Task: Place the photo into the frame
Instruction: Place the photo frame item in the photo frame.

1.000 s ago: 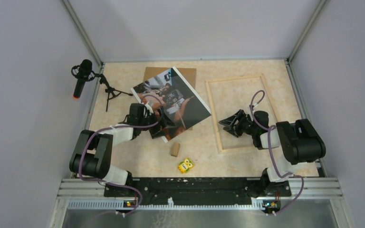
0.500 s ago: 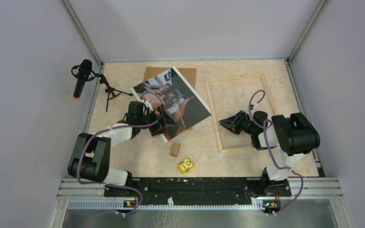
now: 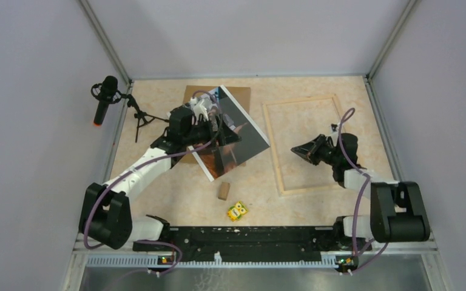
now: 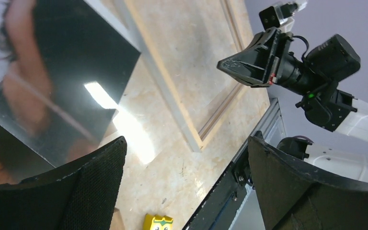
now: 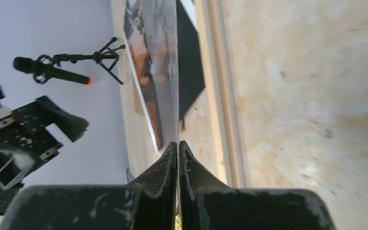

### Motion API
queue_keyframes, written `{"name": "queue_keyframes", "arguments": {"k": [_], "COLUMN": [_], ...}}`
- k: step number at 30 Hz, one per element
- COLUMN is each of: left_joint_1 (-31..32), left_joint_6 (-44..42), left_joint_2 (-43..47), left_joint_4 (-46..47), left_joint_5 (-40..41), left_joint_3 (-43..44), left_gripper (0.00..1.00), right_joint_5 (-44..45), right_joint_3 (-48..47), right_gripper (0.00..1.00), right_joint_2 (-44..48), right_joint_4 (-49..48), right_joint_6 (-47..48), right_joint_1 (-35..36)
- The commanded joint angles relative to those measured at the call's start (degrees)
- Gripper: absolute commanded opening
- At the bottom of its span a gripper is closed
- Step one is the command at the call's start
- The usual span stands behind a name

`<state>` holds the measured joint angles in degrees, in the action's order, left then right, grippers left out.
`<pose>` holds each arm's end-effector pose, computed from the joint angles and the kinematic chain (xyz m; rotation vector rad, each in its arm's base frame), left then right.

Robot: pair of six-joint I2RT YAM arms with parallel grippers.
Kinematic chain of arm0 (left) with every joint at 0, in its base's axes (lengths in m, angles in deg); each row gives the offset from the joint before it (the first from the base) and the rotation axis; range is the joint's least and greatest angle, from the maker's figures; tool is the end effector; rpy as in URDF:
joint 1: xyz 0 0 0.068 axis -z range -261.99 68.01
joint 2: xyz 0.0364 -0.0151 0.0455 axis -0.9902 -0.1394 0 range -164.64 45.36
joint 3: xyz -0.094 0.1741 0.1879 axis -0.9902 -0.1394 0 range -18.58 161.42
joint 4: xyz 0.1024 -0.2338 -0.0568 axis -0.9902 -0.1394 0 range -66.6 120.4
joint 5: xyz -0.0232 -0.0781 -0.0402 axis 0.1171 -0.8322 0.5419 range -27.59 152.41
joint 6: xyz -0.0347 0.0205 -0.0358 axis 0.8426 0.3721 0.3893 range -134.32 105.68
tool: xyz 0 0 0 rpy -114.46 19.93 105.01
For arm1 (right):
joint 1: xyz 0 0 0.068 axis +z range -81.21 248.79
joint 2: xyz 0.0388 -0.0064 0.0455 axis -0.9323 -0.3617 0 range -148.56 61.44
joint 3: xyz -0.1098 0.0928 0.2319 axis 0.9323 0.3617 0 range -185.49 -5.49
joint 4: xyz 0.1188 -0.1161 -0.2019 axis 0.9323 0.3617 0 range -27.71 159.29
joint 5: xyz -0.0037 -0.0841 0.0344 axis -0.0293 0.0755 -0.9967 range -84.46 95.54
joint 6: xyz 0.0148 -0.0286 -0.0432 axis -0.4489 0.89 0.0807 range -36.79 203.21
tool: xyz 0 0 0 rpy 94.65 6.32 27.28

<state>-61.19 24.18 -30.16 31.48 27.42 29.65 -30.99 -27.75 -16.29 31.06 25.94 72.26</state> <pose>0.2655 -0.1226 0.2646 0.0854 2.1761 -1.2432 0.2440 0.0360 0.1616 0.5518 2.0802 1.2872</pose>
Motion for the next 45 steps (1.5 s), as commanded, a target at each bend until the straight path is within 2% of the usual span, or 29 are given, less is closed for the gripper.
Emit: {"name": "queue_keyframes", "arguments": {"k": [1,6,9,11,17,19,23,27,32,35,39,42,45], "left_joint_1": [4.28,9.64,12.17,13.41,14.14,14.11,13.02,10.01,8.47,8.43,8.47,8.5,8.69], "left_joint_6": [-2.06,-1.85,-1.41,-1.03,1.63,2.53,2.2,0.67,-0.84,-2.02,-5.54,-7.63,-9.28], "left_joint_2": [-0.9,-3.46,-5.42,-6.4,-9.77,-12.28,-17.51,-20.39,-20.5,-21.8,-19.89,-18.29,-17.14], "left_joint_4": [0.17,1.05,1.33,1.41,3.07,4.29,2.72,0.76,-2.56,-5.42,-7.9,-7.87,-7.88], "left_joint_5": [1.37,2.12,1.74,2.01,2.62,1.63,0.63,-0.44,-2.76,-7.89,-7.39,-7.5,-7.44], "left_joint_3": [4.34,4.86,4.86,4.86,4.29,4.45,6.35,7.63,10.17,13.17,14.54,14.16,12.85], "left_gripper": [0.98,0.98,0.98,0.98,0.98,0.98,0.98,0.98,0.98,0.98,0.98,0.98,0.98], "right_joint_5": [-2.81,-2.53,-1.84,-2.18,-8.73,-8.72,-5.06,-4.21,9.12,10.25,4.43,0.22,-1.66], "right_joint_3": [-2.35,-7.61,-10.49,-11.2,-9.84,-9.79,-9.93,-6.44,-13.29,-18.4,-23.16,-27.65,-34.85], "right_gripper": [0.0,0.0,0.0,0.0,0.0,0.13,0.25,0.49,0.75,0.8,0.81,0.8,0.76], "right_joint_2": [7.73,15.53,16.66,14.96,7.65,6.41,5.69,7.21,7.37,4.96,-0.12,-5.96,-14.01], "right_joint_4": [17.84,40.17,47.37,48.96,40.1,39.06,42.52,42.02,52.88,55.04,51.38,47.91,49.9], "right_joint_6": [8.6,24.29,30.52,32.48,28.07,27.48,29.46,27.38,32.26,33.36,33.67,34.97,38.63], "right_joint_1": [-7.09,-17.07,-19.4,-19.82,-20.41,-20.36,-20.42,-20.37,-20.37,-20.38,-20.26,-19.63,-18.29]}}
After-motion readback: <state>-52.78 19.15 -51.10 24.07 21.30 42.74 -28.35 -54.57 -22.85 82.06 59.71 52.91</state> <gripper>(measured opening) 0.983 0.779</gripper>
